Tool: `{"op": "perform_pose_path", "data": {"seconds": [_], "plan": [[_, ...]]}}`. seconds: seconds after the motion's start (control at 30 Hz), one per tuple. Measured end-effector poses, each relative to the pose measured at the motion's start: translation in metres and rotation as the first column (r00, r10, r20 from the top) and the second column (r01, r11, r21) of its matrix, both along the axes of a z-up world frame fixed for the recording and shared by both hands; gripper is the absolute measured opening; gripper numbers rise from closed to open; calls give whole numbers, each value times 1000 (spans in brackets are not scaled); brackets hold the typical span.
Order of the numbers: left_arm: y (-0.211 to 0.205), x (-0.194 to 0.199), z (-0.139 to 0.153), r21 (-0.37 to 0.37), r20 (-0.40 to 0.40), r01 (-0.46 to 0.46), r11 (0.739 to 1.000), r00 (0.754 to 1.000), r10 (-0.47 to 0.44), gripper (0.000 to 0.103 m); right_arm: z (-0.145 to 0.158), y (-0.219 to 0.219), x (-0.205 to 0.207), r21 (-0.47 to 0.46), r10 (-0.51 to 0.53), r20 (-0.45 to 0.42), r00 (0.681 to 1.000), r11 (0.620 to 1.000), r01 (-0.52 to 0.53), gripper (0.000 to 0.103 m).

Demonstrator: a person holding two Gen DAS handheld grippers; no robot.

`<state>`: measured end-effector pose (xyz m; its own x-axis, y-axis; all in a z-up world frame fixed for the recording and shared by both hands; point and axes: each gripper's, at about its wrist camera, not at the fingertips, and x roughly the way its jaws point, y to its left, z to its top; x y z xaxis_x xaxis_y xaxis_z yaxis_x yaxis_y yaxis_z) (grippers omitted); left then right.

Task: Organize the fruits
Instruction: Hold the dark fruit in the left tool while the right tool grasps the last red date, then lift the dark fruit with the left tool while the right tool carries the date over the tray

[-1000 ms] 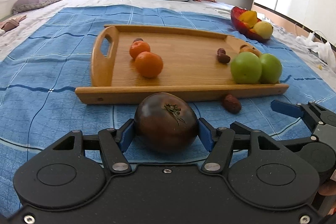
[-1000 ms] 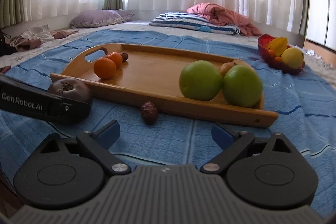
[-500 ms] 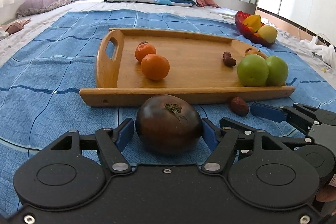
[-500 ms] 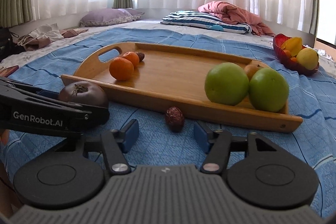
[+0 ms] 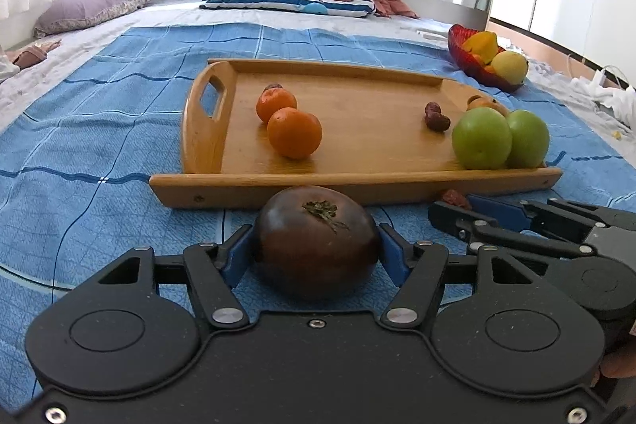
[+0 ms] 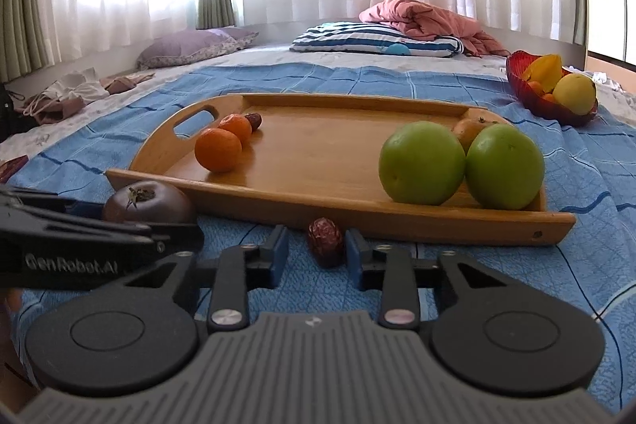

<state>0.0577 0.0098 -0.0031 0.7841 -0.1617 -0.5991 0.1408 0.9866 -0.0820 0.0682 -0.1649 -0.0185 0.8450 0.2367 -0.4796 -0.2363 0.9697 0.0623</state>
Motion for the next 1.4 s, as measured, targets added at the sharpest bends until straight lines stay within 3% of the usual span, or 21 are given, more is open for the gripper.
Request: {"op": "perform_pose_path", "data": {"seconds": [0.17, 1.07, 1.4], "plan": [[-3, 3, -3, 5, 1, -7, 1000, 1000, 7, 64, -2, 0, 4, 7, -11, -14, 1000, 1000, 11, 32], [-15, 3, -9, 56, 30, -54, 997, 998, 52, 62, -7, 1, -2, 24, -54, 15, 998, 998, 53, 25], [-13, 3, -4, 42, 8, -44, 998, 999, 44, 62, -2, -1, -6, 16, -58, 31, 998, 998, 57, 25]]}}
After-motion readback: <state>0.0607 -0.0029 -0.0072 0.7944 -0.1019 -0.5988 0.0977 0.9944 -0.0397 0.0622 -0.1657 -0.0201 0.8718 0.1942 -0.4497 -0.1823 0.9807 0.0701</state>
